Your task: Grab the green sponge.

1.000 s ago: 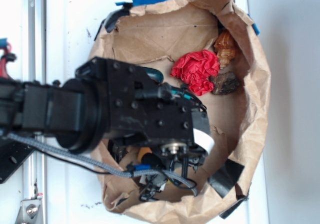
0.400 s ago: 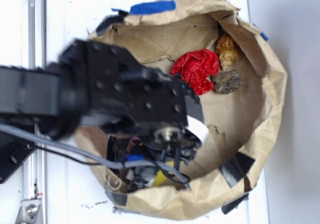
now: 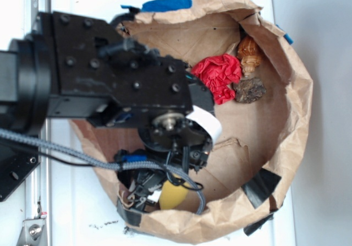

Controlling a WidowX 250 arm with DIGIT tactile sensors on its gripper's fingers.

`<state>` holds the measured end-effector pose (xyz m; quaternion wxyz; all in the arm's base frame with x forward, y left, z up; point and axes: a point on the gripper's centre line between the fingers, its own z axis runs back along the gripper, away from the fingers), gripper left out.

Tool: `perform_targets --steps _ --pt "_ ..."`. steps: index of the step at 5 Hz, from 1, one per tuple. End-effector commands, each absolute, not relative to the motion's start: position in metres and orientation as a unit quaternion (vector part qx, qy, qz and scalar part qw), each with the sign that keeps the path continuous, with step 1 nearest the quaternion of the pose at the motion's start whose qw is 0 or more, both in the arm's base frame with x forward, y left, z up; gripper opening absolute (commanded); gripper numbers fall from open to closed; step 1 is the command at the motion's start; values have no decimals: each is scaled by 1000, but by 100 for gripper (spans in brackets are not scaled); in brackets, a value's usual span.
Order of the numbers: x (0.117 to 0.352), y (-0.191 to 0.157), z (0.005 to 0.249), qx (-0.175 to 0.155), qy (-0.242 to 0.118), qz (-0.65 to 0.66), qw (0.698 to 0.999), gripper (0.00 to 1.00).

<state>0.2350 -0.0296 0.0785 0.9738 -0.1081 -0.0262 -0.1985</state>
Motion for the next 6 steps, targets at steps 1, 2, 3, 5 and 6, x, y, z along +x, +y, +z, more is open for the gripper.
perform_targets --steps 1,2,3,5,6 --pt "223 -44 77 -98 -38 -245 964 100" --pt "219 -52 76 -101 -41 -259 960 100" --pt "220 -60 75 -94 -41 -270 957 100" --pt "224 -74 70 -82 -41 -303 949 100" --pt "227 -78 67 -88 -32 -308 947 100"
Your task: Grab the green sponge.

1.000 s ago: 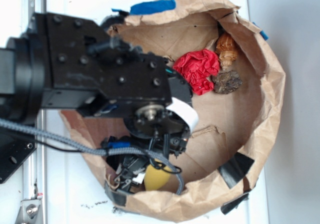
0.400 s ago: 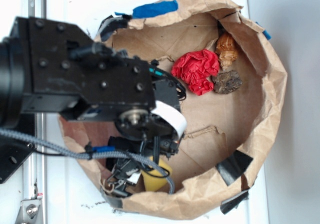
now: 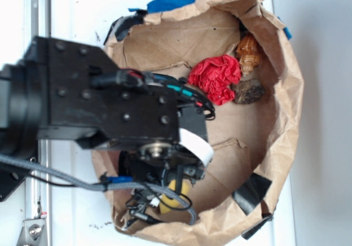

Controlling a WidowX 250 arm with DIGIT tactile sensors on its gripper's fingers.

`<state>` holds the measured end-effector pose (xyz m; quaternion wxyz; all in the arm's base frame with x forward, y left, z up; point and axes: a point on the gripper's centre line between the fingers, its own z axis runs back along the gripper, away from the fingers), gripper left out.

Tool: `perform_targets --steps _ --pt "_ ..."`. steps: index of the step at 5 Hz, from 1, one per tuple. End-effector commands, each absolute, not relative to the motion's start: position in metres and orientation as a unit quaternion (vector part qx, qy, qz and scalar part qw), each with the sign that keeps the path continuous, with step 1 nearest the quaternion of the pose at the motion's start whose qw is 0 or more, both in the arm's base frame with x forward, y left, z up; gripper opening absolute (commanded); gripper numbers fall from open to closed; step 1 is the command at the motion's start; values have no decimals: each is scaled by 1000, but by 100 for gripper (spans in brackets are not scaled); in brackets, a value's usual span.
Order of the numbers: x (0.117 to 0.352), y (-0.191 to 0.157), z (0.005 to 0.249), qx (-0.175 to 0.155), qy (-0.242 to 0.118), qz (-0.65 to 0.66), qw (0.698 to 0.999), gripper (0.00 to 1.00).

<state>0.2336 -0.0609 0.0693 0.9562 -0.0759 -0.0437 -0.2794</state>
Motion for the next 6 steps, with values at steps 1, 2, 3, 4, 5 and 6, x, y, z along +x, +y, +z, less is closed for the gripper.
perform_targets --steps 1,2,3,4,5,6 --pt "227 -78 67 -112 -19 -310 944 100" --pt "223 -78 65 -112 -14 -322 940 100" --pt "213 -78 69 -120 -2 -363 924 100" --pt "210 -84 68 -124 17 -365 922 100" --pt "209 -88 71 -135 20 -363 922 100" --pt "210 -90 67 -136 22 -363 922 100"
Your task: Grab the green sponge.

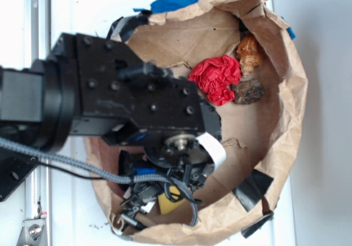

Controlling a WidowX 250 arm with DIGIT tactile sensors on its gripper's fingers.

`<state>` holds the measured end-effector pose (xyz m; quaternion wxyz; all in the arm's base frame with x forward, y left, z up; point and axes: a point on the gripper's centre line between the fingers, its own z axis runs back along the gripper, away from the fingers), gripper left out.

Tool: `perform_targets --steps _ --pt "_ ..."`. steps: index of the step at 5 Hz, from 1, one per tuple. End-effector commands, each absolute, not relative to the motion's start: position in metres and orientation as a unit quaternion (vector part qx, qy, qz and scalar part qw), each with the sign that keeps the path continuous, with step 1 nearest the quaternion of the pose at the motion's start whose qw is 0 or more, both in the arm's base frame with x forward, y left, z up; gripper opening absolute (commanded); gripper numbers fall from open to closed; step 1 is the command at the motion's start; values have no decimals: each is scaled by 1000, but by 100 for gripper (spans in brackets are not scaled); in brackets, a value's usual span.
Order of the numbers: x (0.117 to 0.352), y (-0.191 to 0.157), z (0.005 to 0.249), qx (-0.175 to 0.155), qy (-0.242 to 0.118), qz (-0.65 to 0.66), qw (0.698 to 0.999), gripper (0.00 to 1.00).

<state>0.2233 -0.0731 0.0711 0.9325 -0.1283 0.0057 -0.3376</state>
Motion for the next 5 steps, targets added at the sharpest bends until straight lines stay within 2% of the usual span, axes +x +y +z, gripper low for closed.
perform_targets --steps 1,3,4,5 --pt "210 -96 52 -138 29 -360 922 100" --pt "209 -104 38 -125 29 -367 921 100" --pt "216 -107 29 -109 20 -361 926 100" --pt "215 -111 26 -99 26 -367 925 100"
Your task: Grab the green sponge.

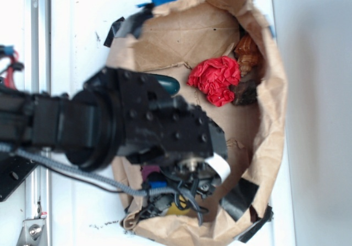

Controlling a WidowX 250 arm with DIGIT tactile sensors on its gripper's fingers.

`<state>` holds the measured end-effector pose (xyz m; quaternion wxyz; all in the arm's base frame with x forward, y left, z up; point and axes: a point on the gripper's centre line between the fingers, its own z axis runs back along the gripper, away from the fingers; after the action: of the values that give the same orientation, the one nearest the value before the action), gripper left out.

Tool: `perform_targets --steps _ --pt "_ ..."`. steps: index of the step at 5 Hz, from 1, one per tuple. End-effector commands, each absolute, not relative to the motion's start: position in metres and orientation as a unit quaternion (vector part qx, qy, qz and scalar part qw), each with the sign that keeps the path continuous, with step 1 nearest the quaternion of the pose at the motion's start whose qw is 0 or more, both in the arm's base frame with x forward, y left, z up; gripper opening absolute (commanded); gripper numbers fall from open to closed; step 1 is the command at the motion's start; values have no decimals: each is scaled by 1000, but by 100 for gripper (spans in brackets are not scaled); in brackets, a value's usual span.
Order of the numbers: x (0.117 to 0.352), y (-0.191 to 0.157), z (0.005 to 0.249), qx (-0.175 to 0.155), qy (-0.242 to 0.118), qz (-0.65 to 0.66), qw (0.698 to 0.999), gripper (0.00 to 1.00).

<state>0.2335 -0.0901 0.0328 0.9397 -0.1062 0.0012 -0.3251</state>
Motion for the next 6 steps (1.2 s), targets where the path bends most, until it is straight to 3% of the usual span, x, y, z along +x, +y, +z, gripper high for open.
perform_targets --steps 1,2,6 --pt "215 -111 25 -96 29 -363 926 100" --pt "216 -108 25 -96 33 -343 934 0" --pt "216 -103 29 -100 23 -342 934 0"
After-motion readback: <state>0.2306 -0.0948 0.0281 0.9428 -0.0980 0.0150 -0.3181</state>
